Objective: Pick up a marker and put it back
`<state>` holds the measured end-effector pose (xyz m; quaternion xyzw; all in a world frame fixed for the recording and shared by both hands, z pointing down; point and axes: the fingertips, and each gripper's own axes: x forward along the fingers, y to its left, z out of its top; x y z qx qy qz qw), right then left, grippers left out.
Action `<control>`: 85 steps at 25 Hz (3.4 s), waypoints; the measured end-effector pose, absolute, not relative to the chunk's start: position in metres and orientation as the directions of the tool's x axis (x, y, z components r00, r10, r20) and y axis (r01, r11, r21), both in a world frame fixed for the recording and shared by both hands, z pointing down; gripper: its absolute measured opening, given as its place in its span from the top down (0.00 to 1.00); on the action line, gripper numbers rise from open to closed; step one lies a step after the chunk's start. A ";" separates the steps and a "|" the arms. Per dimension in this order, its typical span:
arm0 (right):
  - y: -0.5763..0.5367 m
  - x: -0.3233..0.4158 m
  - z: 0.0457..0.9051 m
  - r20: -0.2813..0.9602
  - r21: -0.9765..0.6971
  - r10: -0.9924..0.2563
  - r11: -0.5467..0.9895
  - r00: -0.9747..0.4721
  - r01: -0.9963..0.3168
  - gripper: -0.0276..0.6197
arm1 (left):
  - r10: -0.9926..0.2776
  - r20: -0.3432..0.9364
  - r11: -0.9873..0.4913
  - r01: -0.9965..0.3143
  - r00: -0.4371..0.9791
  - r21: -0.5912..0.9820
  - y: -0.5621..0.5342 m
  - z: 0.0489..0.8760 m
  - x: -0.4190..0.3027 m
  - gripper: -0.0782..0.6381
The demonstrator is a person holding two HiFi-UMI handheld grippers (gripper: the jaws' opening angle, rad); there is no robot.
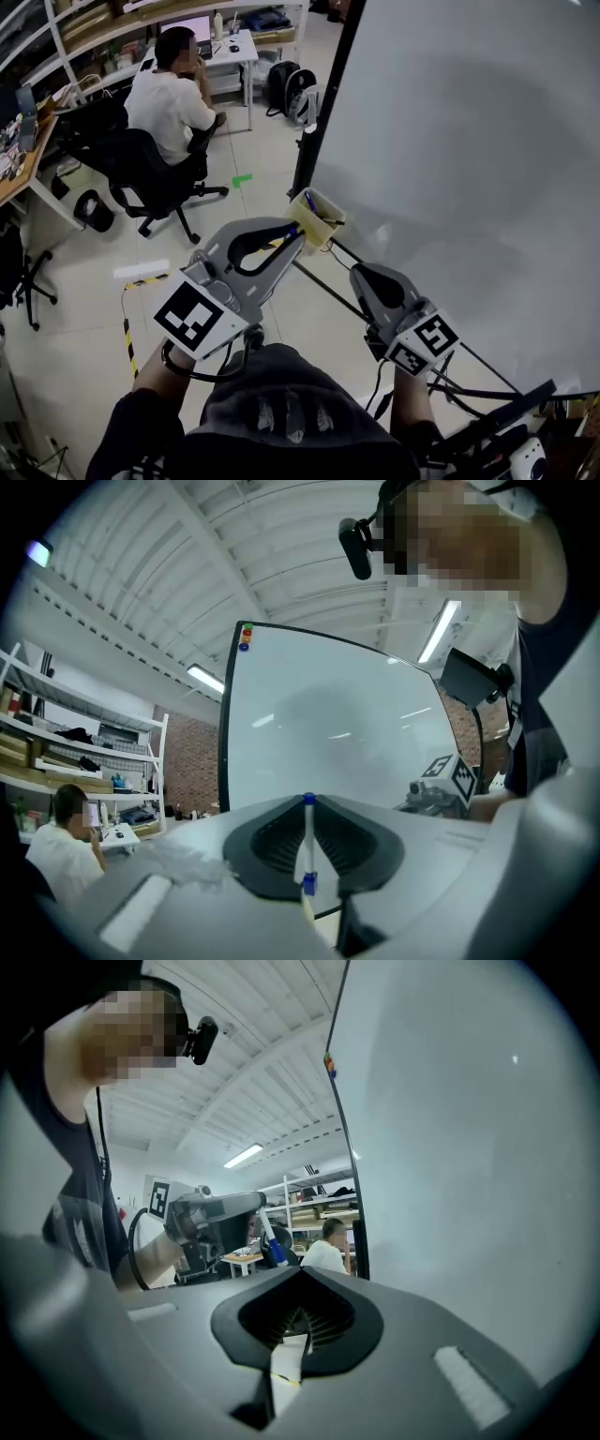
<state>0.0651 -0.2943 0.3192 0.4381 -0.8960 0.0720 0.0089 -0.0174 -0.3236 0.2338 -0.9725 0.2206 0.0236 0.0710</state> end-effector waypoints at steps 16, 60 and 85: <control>-0.179 0.045 0.343 0.103 -0.219 -0.621 0.748 -0.777 -0.627 0.95 | -0.599 0.025 -0.798 -0.595 0.800 -0.098 -0.170 0.253 -0.045 0.84; 0.298 0.132 0.349 0.146 -0.138 -0.593 0.781 -0.792 -0.610 0.95 | -0.613 -0.049 -0.789 -0.614 0.789 -0.011 0.311 0.269 0.027 0.84; 0.375 0.084 0.344 0.137 -0.182 -0.587 0.777 -0.798 -0.603 0.95 | -0.612 0.018 -0.788 -0.612 0.791 0.073 0.398 0.293 -0.019 0.84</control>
